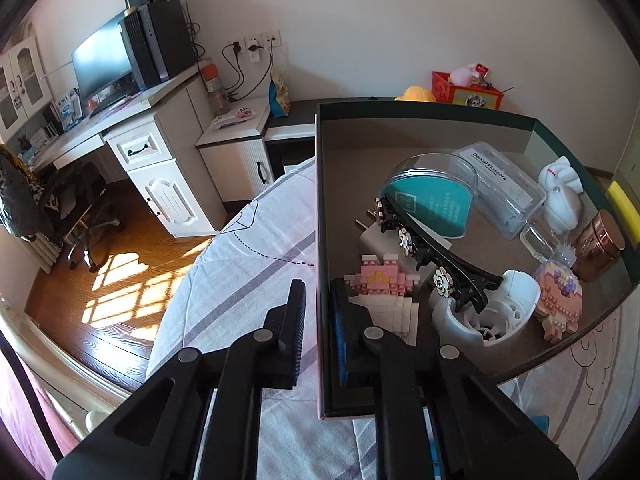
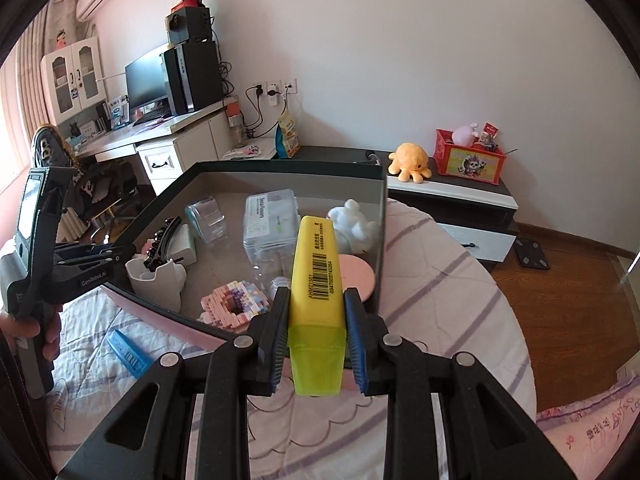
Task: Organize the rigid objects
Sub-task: 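Carry the yellow highlighter over the pink box and lower it inside, then open the right tool to release the highlighter into the box, then grasp the blue printed pen box on the quilt with the right tool, then carry the blue pen box over the pink box and lower it inside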
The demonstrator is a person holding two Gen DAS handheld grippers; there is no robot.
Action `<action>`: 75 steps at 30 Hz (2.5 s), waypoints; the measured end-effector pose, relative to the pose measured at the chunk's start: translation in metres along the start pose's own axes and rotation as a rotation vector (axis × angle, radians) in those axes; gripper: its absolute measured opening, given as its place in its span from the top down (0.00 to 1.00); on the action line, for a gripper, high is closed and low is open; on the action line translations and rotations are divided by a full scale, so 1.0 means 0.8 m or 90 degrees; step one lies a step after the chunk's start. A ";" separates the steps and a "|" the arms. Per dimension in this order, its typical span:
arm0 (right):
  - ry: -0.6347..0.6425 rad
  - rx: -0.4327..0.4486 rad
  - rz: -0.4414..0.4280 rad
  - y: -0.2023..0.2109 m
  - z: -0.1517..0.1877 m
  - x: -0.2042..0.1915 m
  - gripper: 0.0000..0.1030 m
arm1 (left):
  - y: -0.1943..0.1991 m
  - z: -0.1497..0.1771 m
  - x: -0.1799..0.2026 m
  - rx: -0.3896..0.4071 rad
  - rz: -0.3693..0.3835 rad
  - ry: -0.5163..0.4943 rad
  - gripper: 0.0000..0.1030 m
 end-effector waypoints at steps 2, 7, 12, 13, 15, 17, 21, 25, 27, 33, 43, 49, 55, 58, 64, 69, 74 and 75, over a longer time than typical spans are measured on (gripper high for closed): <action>0.003 -0.010 -0.012 -0.016 -0.005 -0.007 0.74 | -0.002 0.000 0.001 0.001 0.003 0.001 0.93; 0.019 -0.031 -0.017 -0.049 -0.014 -0.024 0.74 | -0.004 0.002 -0.001 0.004 0.009 0.005 0.94; 0.027 -0.033 -0.010 -0.066 -0.020 -0.029 0.73 | -0.005 0.001 -0.003 0.005 0.011 0.007 0.94; 0.023 -0.029 -0.005 -0.067 -0.022 -0.029 0.72 | -0.005 0.001 -0.003 0.005 0.011 0.006 0.94; 0.017 -0.015 0.002 -0.063 -0.024 -0.028 0.68 | -0.005 0.000 -0.003 0.004 0.012 0.005 0.94; 0.009 -0.003 -0.004 -0.055 -0.025 -0.028 0.54 | -0.005 0.001 -0.005 0.004 0.013 0.005 0.94; 0.004 0.025 0.010 -0.031 -0.028 -0.033 0.47 | -0.004 0.000 -0.005 0.002 0.013 0.007 0.94; -0.005 0.048 0.024 -0.002 -0.027 -0.038 0.35 | -0.004 0.000 -0.005 0.000 0.013 0.008 0.94; -0.008 0.056 0.028 0.013 -0.020 -0.043 0.32 | -0.004 0.001 -0.006 0.000 0.013 0.008 0.94; -0.027 0.047 0.033 0.034 0.019 -0.060 0.30 | 0.003 0.005 -0.009 -0.002 0.018 0.010 0.93; -0.086 -0.041 -0.042 0.010 0.100 -0.112 0.30 | 0.086 0.049 -0.049 0.066 0.006 0.033 0.37; -0.087 -0.074 -0.035 -0.003 0.115 -0.147 0.30 | 0.136 0.090 -0.085 0.094 -0.052 0.038 0.24; -0.076 -0.104 -0.016 -0.022 0.131 -0.155 0.47 | 0.161 0.103 -0.106 0.099 -0.057 0.048 0.21; -0.057 -0.104 -0.005 -0.014 0.137 -0.143 0.72 | 0.167 0.103 -0.101 0.104 -0.056 0.041 0.20; -0.053 -0.095 0.012 0.020 0.151 -0.094 0.80 | 0.153 0.091 -0.076 0.096 -0.049 0.023 0.20; -0.081 -0.076 0.054 0.047 0.158 -0.032 0.80 | 0.127 0.073 -0.062 0.077 -0.044 0.022 0.20; -0.108 -0.060 0.083 0.055 0.148 0.023 0.80 | 0.090 0.044 -0.053 0.058 -0.048 0.032 0.20; -0.108 -0.059 0.090 0.054 0.145 0.031 0.80 | 0.081 0.037 -0.051 0.051 -0.049 0.033 0.20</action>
Point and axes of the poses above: each gripper's, at about its wrist camera, not at the fingertips, and y roughly against the way its jaws point, x to its right, z to its underside, the point moved 1 cm from there along -y, roughly the way its jaws point, and after that the axes turned 11 degrees about -z, right-handed, at the moved point
